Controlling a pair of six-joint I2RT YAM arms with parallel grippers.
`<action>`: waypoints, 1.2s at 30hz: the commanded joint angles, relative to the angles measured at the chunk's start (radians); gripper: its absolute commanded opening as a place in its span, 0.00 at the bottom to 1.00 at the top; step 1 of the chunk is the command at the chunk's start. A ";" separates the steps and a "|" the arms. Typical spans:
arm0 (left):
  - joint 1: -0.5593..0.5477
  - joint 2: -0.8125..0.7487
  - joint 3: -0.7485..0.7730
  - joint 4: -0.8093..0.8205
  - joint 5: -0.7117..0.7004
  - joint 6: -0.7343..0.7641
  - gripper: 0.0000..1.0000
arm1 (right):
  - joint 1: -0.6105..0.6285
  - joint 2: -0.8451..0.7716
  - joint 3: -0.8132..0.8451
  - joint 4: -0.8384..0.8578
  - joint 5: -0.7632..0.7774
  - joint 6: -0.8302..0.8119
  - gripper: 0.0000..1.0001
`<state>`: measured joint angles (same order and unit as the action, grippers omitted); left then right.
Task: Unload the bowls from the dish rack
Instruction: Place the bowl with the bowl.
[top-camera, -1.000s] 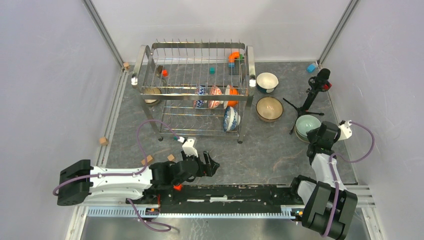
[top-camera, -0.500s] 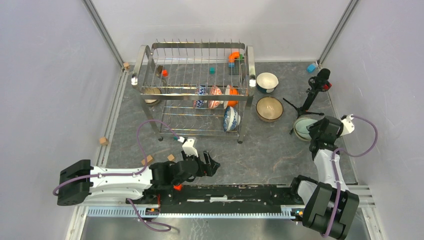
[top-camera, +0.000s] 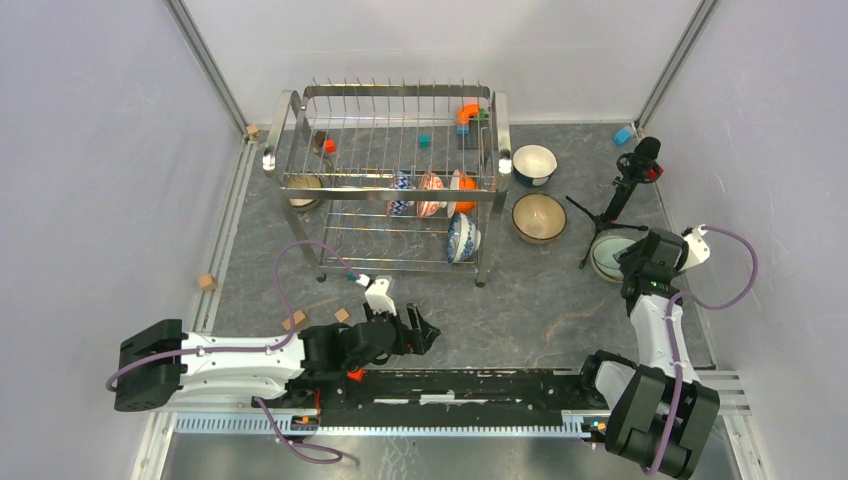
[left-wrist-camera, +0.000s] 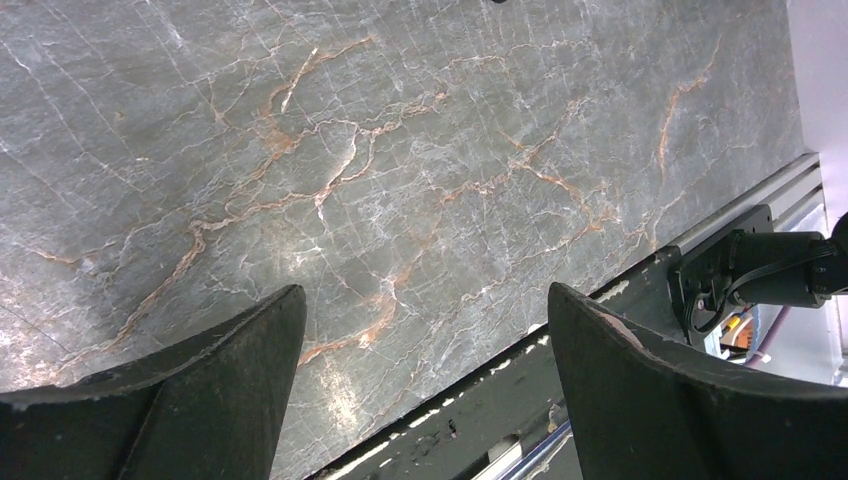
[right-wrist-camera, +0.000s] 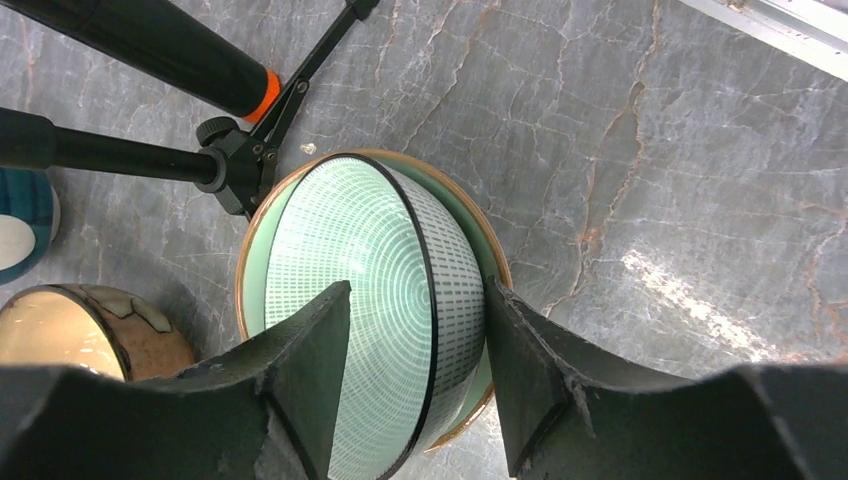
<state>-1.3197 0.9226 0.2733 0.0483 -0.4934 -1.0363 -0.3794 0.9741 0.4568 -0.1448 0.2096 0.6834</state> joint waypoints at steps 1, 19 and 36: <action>0.002 -0.002 -0.003 0.044 -0.010 -0.024 0.95 | 0.002 -0.010 0.067 -0.069 0.058 -0.034 0.59; 0.001 -0.013 -0.005 0.045 -0.005 -0.024 0.96 | 0.012 0.009 0.107 -0.105 0.101 -0.069 0.55; 0.001 -0.014 -0.017 0.051 0.009 -0.034 0.95 | 0.002 0.049 0.044 -0.034 0.075 -0.097 0.35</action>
<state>-1.3197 0.9195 0.2642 0.0608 -0.4862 -1.0367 -0.3740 1.0126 0.5205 -0.2371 0.2970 0.5957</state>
